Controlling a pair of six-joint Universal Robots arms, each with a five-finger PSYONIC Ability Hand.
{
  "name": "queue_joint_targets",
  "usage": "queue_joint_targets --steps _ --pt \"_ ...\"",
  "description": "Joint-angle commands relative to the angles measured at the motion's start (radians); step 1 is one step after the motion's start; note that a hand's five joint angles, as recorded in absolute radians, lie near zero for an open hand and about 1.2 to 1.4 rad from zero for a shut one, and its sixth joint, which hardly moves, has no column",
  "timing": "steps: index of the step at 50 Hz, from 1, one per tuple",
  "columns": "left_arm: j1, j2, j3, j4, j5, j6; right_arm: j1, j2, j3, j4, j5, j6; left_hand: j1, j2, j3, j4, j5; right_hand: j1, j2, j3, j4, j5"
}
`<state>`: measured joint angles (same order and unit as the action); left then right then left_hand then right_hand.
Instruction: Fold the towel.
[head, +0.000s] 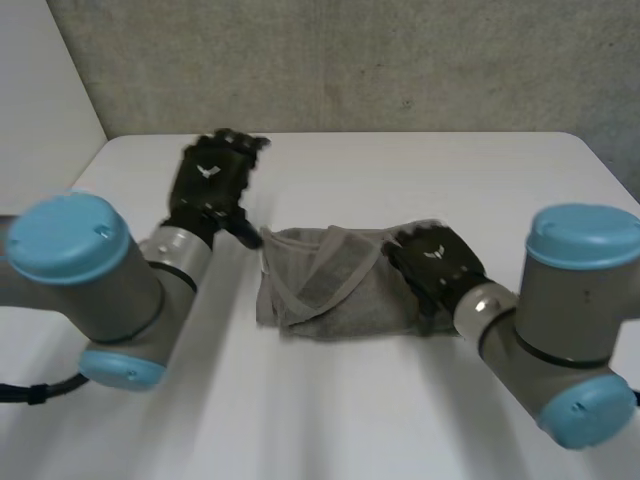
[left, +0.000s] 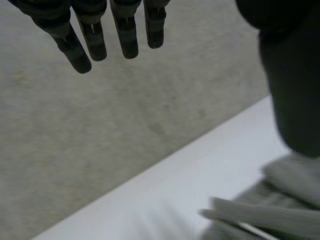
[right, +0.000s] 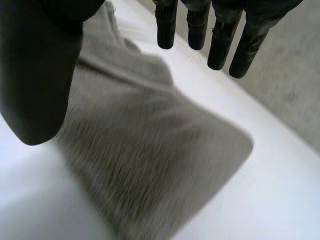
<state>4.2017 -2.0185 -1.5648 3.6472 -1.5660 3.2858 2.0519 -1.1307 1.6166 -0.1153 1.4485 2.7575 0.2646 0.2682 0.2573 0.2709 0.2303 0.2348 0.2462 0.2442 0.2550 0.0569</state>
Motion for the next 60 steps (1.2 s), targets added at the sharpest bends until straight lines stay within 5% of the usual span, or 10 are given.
queue_joint_targets --steps 1,8,15,23,40,60 --pt "-0.101 -0.034 -0.017 -0.004 0.006 0.000 -0.090 -0.001 0.137 -0.069 -0.026 -0.001 -0.054 -0.058 -0.047 -0.060 -0.194 -0.060 -0.072 -0.070 -0.080 -0.057" --pt "-0.235 -0.058 -0.032 -0.002 0.014 0.006 -0.113 -0.003 0.175 -0.107 -0.040 0.001 -0.051 -0.055 -0.044 -0.057 -0.191 -0.060 -0.072 -0.070 -0.080 -0.057" --pt "-0.262 -0.137 0.015 -0.001 0.015 0.012 -0.107 -0.003 0.183 -0.119 -0.036 0.005 -0.045 -0.049 -0.038 -0.052 -0.185 -0.060 -0.072 -0.070 -0.080 -0.057" --pt "-0.258 -0.238 0.092 -0.004 -0.012 0.044 -0.107 -0.001 0.207 -0.158 -0.037 0.007 -0.033 -0.037 -0.026 -0.040 -0.174 -0.045 -0.056 -0.054 -0.065 -0.041" --pt "-0.175 -0.292 0.149 0.008 -0.235 0.086 -0.095 0.008 0.215 -0.202 -0.036 0.004 -0.028 -0.031 -0.020 -0.034 -0.168 0.332 0.320 0.322 0.311 0.335" --pt "-0.121 -0.286 0.143 0.002 -0.356 0.087 -0.108 0.011 0.212 -0.213 -0.010 -0.001 -0.036 -0.040 -0.029 -0.043 -0.177 0.564 0.552 0.554 0.543 0.567"
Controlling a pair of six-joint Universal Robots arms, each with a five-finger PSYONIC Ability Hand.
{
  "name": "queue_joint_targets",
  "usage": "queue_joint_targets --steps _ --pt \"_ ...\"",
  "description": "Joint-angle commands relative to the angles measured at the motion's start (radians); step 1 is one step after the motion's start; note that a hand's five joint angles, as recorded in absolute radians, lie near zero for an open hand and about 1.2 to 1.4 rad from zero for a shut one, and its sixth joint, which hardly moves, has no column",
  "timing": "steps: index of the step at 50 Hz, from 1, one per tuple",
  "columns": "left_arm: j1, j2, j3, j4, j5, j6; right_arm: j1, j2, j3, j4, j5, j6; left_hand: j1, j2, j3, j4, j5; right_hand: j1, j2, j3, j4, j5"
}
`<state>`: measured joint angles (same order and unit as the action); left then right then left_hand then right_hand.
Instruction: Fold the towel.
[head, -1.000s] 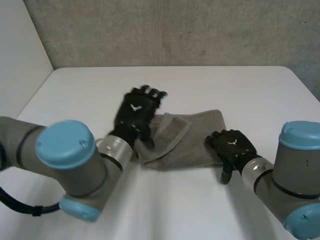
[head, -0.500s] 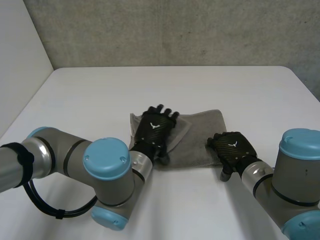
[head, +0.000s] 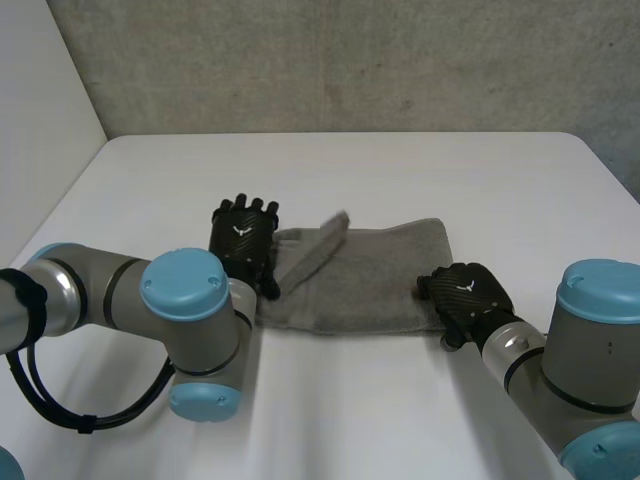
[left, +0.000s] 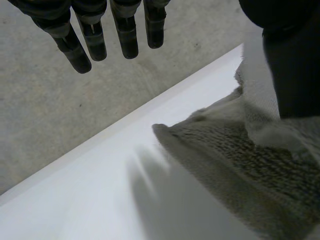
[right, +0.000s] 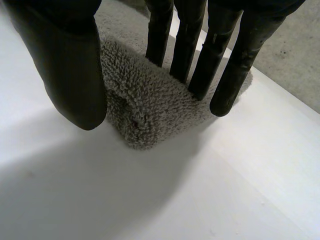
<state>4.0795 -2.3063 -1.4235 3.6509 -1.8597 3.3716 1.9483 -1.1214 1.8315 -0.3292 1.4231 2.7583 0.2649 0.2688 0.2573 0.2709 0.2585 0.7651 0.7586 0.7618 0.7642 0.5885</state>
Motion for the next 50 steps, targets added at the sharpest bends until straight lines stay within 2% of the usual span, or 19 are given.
queue_joint_targets --steps 1,11,12,13,14,15,16,17,23,33,39,42,44,45,46,47,49,50 --pt "0.001 0.002 0.001 -0.002 -0.073 0.002 -0.006 0.002 -0.003 0.001 0.022 -0.002 -0.037 -0.041 -0.029 -0.043 -0.205 0.033 0.040 0.037 0.034 0.035" --pt "0.012 0.011 -0.015 -0.008 -0.078 0.000 -0.009 0.002 -0.004 0.001 0.033 -0.023 -0.048 -0.052 -0.041 -0.054 -0.217 0.045 0.051 0.048 0.046 0.047" --pt "0.010 0.019 -0.023 -0.008 -0.078 0.000 -0.011 0.002 -0.004 0.002 0.036 -0.034 -0.048 -0.052 -0.041 -0.054 -0.217 0.141 0.147 0.144 0.142 0.143" --pt "0.010 0.019 -0.023 -0.008 -0.078 0.000 -0.011 0.002 -0.004 0.002 0.036 -0.034 -0.048 -0.052 -0.041 -0.054 -0.217 0.142 0.148 0.145 0.143 0.144" --pt "0.010 0.027 -0.032 -0.008 -0.078 0.000 -0.012 0.002 -0.006 0.002 0.039 -0.046 -0.051 -0.055 -0.044 -0.057 -0.219 0.331 0.337 0.334 0.332 0.333" --pt "0.009 0.034 -0.041 -0.006 -0.078 -0.001 -0.012 0.002 -0.006 0.002 0.039 -0.046 -0.051 -0.055 -0.044 -0.057 -0.219 0.333 0.339 0.336 0.334 0.335" --pt "0.009 0.034 -0.041 -0.006 -0.078 -0.001 -0.014 -0.003 -0.006 0.004 0.042 -0.060 -0.051 -0.055 -0.044 -0.057 -0.219 0.571 0.578 0.574 0.572 0.573" --pt "0.009 0.044 -0.048 -0.006 -0.078 -0.001 -0.020 -0.011 -0.004 0.012 0.042 -0.077 -0.051 -0.055 -0.044 -0.057 -0.219 0.631 0.637 0.634 0.631 0.633" --pt "0.002 0.114 -0.075 -0.008 -0.075 -0.009 -0.028 -0.044 0.014 0.042 0.040 -0.143 -0.060 -0.064 -0.053 -0.066 -0.228 0.631 0.638 0.634 0.632 0.633" --pt "0.002 0.270 -0.112 -0.008 -0.069 -0.011 -0.112 -0.113 0.025 0.289 0.027 -0.354 -0.054 -0.058 -0.047 -0.060 -0.222 0.631 0.638 0.634 0.632 0.633" --pt "-0.004 0.314 -0.114 -0.008 -0.069 -0.011 -0.126 -0.156 -0.032 0.328 0.030 -0.450 -0.051 -0.055 -0.044 -0.057 -0.219 0.631 0.638 0.634 0.632 0.633" --pt "-0.002 0.332 -0.114 -0.008 -0.067 -0.012 -0.101 -0.164 -0.104 0.331 0.034 -0.474 -0.049 -0.052 -0.041 -0.055 -0.217 0.631 0.638 0.634 0.632 0.633" --pt "-0.002 0.335 -0.114 -0.008 -0.064 -0.012 0.005 -0.161 -0.191 0.331 0.028 -0.479 -0.048 -0.052 -0.041 -0.054 -0.217 0.631 0.638 0.634 0.632 0.633" --pt "-0.002 0.335 -0.114 -0.008 -0.064 -0.012 0.006 -0.161 -0.192 0.331 0.028 -0.479 -0.048 -0.052 -0.041 -0.054 -0.217 0.631 0.638 0.634 0.632 0.633" --pt "-0.002 0.337 -0.112 -0.008 -0.064 -0.012 0.077 -0.149 -0.239 0.328 0.027 -0.480 -0.048 -0.052 -0.041 -0.054 -0.217 0.631 0.638 0.634 0.632 0.633" --pt "-0.001 0.337 -0.112 -0.006 -0.064 -0.014 0.078 -0.149 -0.239 0.328 0.027 -0.480 -0.048 -0.052 -0.041 -0.054 -0.217 0.631 0.638 0.634 0.632 0.633" --pt "0.002 0.337 -0.112 -0.006 -0.064 -0.014 0.208 -0.079 -0.329 0.325 0.027 -0.482 -0.051 -0.055 -0.044 -0.057 -0.219 0.631 0.638 0.634 0.632 0.633" --pt "0.004 0.337 -0.111 -0.008 -0.064 -0.017 0.208 -0.078 -0.330 0.325 0.027 -0.482 -0.051 -0.055 -0.044 -0.057 -0.219 0.631 0.638 0.634 0.632 0.633"
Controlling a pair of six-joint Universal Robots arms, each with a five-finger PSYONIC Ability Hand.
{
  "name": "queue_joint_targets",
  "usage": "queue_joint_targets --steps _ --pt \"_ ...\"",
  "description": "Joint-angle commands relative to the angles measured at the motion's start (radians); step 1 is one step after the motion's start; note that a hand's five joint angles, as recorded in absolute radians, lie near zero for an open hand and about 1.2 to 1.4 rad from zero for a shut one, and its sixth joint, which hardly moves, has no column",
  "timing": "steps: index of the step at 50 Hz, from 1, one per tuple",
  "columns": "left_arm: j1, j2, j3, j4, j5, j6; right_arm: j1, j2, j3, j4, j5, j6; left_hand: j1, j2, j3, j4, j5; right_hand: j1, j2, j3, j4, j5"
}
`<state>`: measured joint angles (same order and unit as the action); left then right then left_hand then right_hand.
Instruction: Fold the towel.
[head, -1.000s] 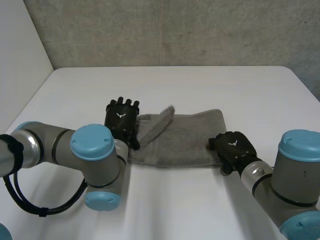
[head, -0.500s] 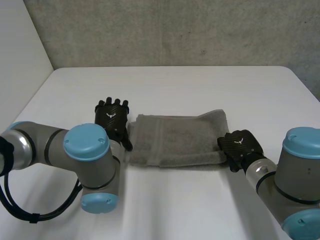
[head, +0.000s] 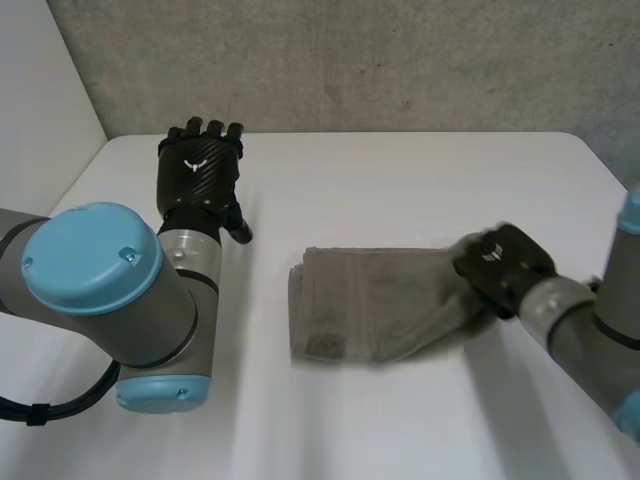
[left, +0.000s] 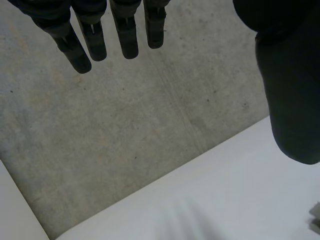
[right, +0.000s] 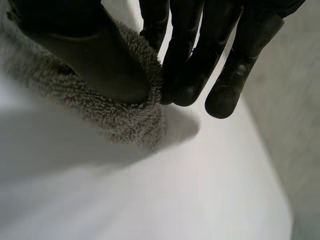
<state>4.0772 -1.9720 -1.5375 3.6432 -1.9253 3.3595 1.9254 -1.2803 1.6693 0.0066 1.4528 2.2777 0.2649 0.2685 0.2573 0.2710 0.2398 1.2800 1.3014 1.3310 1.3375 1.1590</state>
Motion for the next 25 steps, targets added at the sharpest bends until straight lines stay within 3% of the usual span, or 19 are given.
queue_joint_targets --steps 1,9,10,11,13,16,20,25 --pt "0.006 0.002 0.004 0.000 0.002 -0.005 0.288 0.129 -0.210 -0.014 -0.005 -0.007 -0.051 -0.055 -0.044 -0.058 -0.201 0.116 0.095 0.065 0.059 0.063" --pt "0.022 0.002 0.007 0.002 0.002 -0.055 0.510 0.282 -0.318 -0.013 -0.058 0.005 -0.051 -0.055 -0.044 -0.058 -0.201 0.088 0.067 0.037 0.031 0.035" --pt "0.031 0.002 0.005 0.002 0.000 -0.066 0.517 0.286 -0.322 -0.017 -0.058 0.017 -0.048 -0.052 -0.041 -0.055 -0.198 -0.223 -0.244 -0.274 -0.281 -0.277" --pt "0.031 0.002 0.005 0.002 0.000 -0.066 0.517 0.286 -0.323 -0.017 -0.058 0.017 -0.048 -0.052 -0.041 -0.055 -0.198 -0.226 -0.248 -0.277 -0.284 -0.280" --pt "0.038 0.004 0.005 0.000 0.002 -0.083 0.501 0.273 -0.313 -0.042 -0.037 0.090 -0.048 -0.052 -0.041 -0.055 -0.198 -0.928 -0.949 -0.979 -0.985 -0.981" --pt "0.037 0.004 0.005 0.000 0.002 -0.086 0.488 0.257 -0.306 -0.056 -0.011 0.158 -0.048 -0.052 -0.041 -0.055 -0.198 -1.022 -1.043 -1.073 -1.079 -1.075" --pt "0.032 0.004 0.004 0.000 0.003 -0.086 0.370 0.135 -0.255 -0.056 0.047 0.389 -0.045 -0.049 -0.038 -0.052 -0.195 -1.105 -1.127 -1.156 -1.163 -1.159" --pt "0.020 0.002 0.000 -0.002 0.014 -0.086 0.282 0.084 -0.188 -0.056 0.026 0.575 -0.045 -0.049 -0.038 -0.052 -0.195 -1.105 -1.127 -1.156 -1.163 -1.159"
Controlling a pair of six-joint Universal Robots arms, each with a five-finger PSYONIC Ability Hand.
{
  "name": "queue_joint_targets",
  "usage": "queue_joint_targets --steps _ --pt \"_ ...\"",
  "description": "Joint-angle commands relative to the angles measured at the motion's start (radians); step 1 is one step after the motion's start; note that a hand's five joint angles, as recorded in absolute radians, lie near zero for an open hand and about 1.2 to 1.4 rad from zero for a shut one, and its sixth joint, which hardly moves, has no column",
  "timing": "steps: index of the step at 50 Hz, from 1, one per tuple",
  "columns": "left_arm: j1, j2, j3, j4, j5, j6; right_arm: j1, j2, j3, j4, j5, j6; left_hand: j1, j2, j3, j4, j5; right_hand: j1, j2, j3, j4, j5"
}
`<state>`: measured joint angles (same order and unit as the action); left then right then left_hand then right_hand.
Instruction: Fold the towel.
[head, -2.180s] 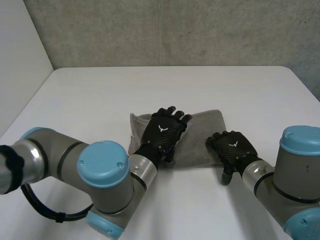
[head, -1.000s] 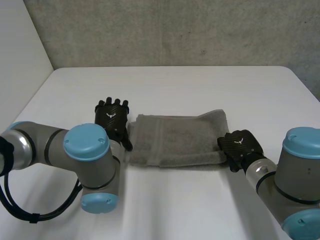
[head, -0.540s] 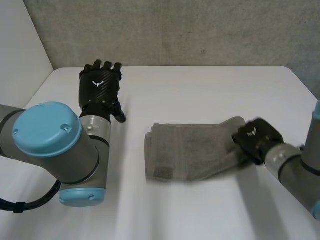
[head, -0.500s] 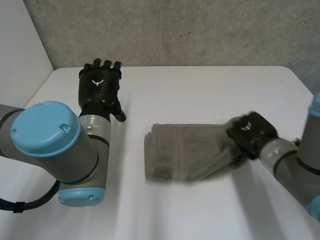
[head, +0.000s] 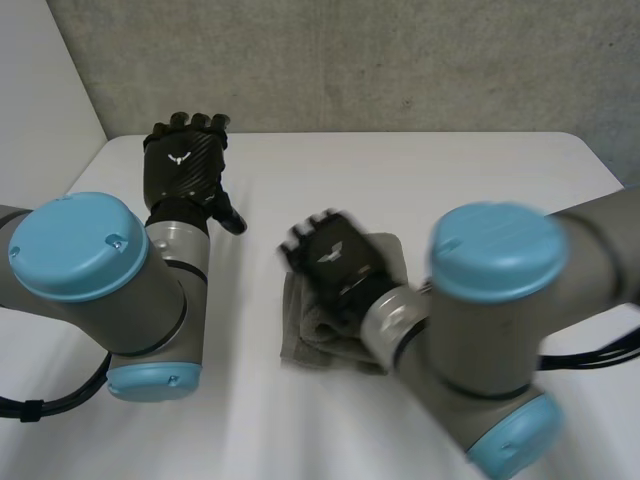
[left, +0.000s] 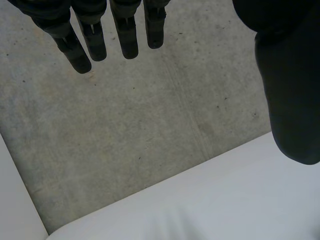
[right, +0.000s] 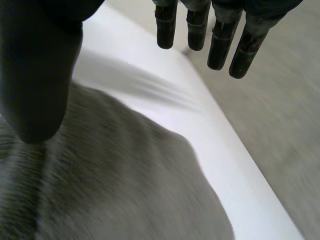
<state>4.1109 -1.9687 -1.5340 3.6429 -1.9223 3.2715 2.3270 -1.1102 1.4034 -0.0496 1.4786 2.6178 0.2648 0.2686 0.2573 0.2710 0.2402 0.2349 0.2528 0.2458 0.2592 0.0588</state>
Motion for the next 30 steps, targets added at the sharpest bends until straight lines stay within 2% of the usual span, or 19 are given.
queue_joint_targets --steps 1,11,13,18,23,30 --pt "-0.024 -0.001 -0.006 -0.006 0.025 -0.003 -0.138 -0.089 0.094 0.001 -0.011 0.273 -0.045 -0.049 -0.038 -0.052 -0.195 -0.060 -0.078 -0.071 -0.085 -0.059" --pt "-0.132 -0.052 -0.018 -0.046 0.117 -0.019 -0.222 -0.056 0.158 -0.009 -0.075 0.306 -0.042 -0.046 -0.035 -0.049 -0.192 -0.060 -0.078 -0.071 -0.085 -0.059" --pt "-0.168 -0.094 -0.017 -0.055 0.167 -0.021 -0.224 -0.033 0.158 -0.012 -0.075 0.306 -0.042 -0.046 -0.035 -0.049 -0.192 -0.060 -0.078 -0.071 -0.085 -0.059" --pt "-0.182 -0.159 -0.017 -0.058 0.218 -0.015 -0.242 0.027 0.151 -0.013 -0.072 0.307 -0.037 -0.040 -0.029 -0.043 -0.187 -0.060 -0.078 -0.071 -0.085 -0.059" --pt "-0.182 -0.209 -0.012 -0.069 0.226 -0.010 -0.261 0.081 0.141 -0.010 -0.075 0.311 -0.034 -0.037 -0.026 -0.040 -0.184 -0.060 -0.078 -0.071 -0.085 -0.059" --pt "-0.170 -0.214 0.006 -0.127 0.226 -0.010 -0.284 0.079 0.132 -0.010 -0.074 0.318 -0.037 -0.040 -0.029 -0.043 -0.187 -0.060 -0.078 -0.071 -0.085 -0.059"
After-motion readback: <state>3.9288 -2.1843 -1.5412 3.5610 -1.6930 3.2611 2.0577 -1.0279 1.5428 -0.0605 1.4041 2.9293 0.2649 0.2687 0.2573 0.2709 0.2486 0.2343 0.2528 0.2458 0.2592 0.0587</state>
